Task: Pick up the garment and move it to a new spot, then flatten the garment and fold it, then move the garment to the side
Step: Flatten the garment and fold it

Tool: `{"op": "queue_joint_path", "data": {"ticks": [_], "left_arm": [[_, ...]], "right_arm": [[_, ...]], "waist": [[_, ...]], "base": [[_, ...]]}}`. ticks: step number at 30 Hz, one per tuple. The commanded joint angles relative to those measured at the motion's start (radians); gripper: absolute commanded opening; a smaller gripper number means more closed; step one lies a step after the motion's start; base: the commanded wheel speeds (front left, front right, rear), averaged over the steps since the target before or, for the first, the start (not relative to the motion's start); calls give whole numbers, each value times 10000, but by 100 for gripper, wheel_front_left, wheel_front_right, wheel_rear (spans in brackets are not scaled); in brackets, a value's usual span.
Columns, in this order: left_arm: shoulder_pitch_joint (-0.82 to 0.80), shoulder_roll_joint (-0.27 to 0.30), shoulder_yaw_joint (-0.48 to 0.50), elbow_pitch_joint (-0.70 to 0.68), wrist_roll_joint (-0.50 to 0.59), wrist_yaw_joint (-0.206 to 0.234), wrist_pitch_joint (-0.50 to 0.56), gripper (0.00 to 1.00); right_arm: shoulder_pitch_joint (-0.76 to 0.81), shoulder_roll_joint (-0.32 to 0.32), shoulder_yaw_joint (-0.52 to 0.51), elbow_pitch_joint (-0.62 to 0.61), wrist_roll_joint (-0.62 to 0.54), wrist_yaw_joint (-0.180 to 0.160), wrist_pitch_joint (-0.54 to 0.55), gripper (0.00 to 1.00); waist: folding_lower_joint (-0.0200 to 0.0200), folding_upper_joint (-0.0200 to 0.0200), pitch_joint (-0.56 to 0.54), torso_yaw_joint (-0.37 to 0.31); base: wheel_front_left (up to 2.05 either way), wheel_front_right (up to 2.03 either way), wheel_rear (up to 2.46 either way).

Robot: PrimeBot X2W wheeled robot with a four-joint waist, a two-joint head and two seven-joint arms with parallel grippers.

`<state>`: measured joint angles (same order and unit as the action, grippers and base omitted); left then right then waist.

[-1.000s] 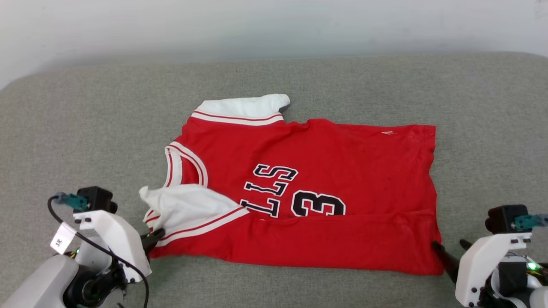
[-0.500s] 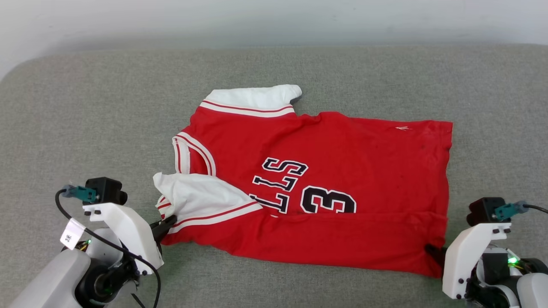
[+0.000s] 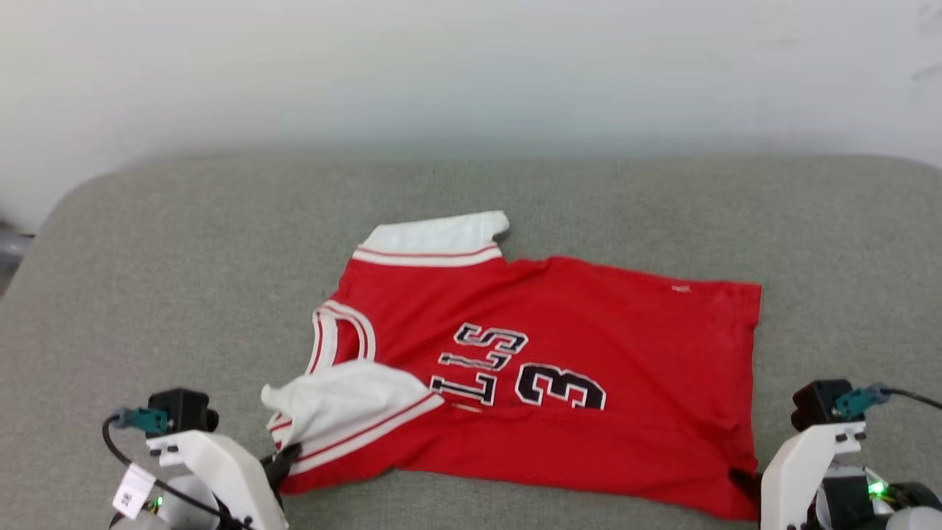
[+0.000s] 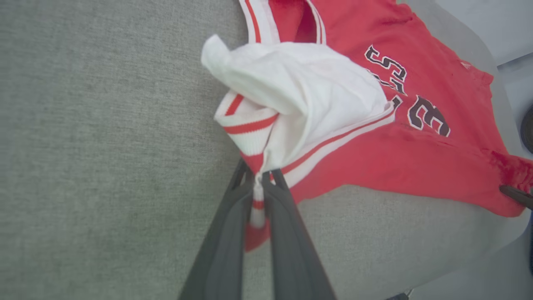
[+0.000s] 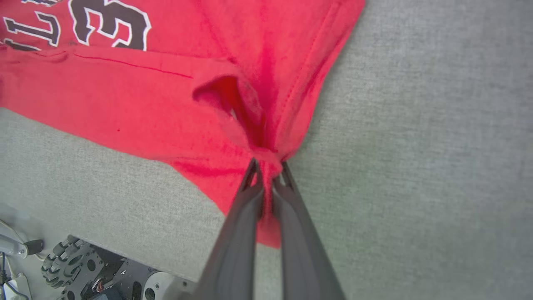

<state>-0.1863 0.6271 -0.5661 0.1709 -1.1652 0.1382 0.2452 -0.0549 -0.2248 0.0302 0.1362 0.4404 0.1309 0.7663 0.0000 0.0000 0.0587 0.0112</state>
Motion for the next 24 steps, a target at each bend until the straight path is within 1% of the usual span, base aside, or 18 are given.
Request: {"op": "queue_joint_path", "data": {"ticks": [1,8,11,14,16,19,20,21,22,24], "left_arm": [[393,99,50,-142,-88,161,-83,0],[1667,545,250,-939,-374,806,-109,0],[2123,703,304,-1194,-538,998,-84,0],[2371,678,236,-1262,-634,1081,-9,0],[2531,566,128,-1251,-731,1084,96,0],[2545,343,111,-1028,-710,1083,-90,0],[2512,259,72,-949,-714,1059,-104,12],[2456,168,56,-873,-725,1018,-144,88],[2360,106,105,-801,-670,1008,-273,100],[2252,77,62,-668,-540,980,-394,100]], "right_arm": [[317,-80,67,-124,89,-4,70,0],[1115,-79,53,-736,318,-4,296,0],[1517,-30,-98,-949,312,-6,423,0],[1780,32,-191,-1050,261,-4,472,0],[1998,138,-269,-1111,230,-4,497,0],[2276,304,-288,-1039,174,-4,283,0],[2287,352,-278,-1032,162,-4,73,20],[2321,335,-241,-1015,86,-4,-143,100],[2331,313,-179,-1054,46,-4,-469,100],[2244,344,-77,-1097,-9,-4,-1193,100]], "waist": [[0,0,-481,45],[0,0,-855,170],[0,0,-902,221],[0,0,-909,239],[0,0,-897,230],[0,0,-857,204],[0,0,-842,201],[0,0,-832,200],[0,0,-822,201],[0,0,-800,166]], "base": [[0,0,0],[0,0,0],[0,0,0],[0,0,0],[0,0,0],[0,0,0],[0,0,0],[0,0,0],[0,0,0],[0,0,0]]}}
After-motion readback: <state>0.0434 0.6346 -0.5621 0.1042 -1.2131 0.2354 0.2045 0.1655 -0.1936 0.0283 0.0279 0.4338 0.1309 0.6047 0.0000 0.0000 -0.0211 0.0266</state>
